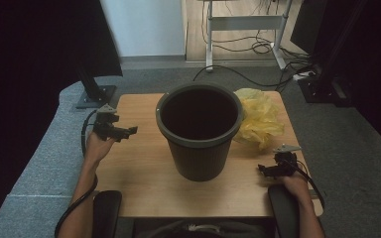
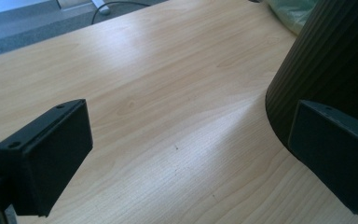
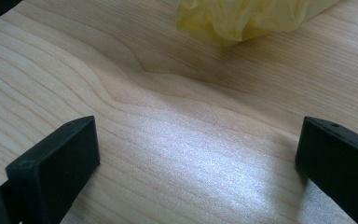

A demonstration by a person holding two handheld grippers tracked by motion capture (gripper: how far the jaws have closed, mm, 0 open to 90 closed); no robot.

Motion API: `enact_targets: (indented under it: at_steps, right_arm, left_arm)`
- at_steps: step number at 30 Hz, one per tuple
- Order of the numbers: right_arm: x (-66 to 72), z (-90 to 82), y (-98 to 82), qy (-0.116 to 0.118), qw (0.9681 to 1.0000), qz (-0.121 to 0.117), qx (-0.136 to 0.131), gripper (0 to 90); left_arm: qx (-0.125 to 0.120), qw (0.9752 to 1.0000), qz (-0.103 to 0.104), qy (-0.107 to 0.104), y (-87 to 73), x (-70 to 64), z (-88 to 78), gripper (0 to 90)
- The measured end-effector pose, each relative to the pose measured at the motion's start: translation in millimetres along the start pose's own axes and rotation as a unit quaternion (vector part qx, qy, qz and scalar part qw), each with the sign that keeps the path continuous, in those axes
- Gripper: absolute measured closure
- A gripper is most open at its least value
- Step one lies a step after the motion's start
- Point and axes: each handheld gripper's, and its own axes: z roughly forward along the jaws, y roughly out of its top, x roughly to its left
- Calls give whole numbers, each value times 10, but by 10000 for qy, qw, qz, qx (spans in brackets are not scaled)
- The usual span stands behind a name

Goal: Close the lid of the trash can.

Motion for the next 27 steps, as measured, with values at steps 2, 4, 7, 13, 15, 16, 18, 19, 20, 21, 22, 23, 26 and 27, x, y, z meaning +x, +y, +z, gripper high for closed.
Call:
enact_targets:
  at_steps: [2,4,7,13,15,16,18,19,20,21,22,23,26,27]
  right_arm:
    - [0,0,0,0,10000,1,0,0]
    - [0,0,0,0,10000,1,0,0]
    - [0,0,0,0,10000,1,0,0]
    - [0,0,0,0,10000,0,0,0]
    - [0,0,0,-1,10000,0,0,0]
    - [1,0,0,0,10000,5,-1,0]
    - [0,0,0,-1,10000,1,0,0]
    - [0,0,0,0,10000,0,1,0]
    - [0,0,0,0,10000,1,0,0]
    - [0,0,0,0,10000,1,0,0]
    - [0,0,0,0,10000,1,0,0]
    - [0,1,0,2,10000,3,-3,0]
    - [0,1,0,2,10000,0,-2,0]
    - [0,1,0,2,10000,3,-2,0]
  left_arm:
    - [9,10000,-22,-6,-27,8,16,0]
    - [8,10000,-33,-6,-65,15,36,0]
    - [13,10000,-68,-17,-117,26,61,0]
    - [64,9998,-164,-44,-248,41,137,0]
    - [73,9998,-189,-56,-287,46,160,0]
    - [74,9998,-199,-56,-307,48,171,0]
    - [79,9997,-227,-77,-348,53,195,0]
    - [78,9996,-242,-79,-364,54,205,0]
    - [71,9996,-262,-88,-381,54,215,0]
    - [78,9995,-278,-103,-403,55,230,0]
    - [90,9995,-278,-115,-426,56,247,0]
    - [103,9994,-296,-121,-449,54,264,0]
    - [148,9993,-314,-138,-514,54,313,0]
    - [159,9992,-329,-149,-535,55,327,0]
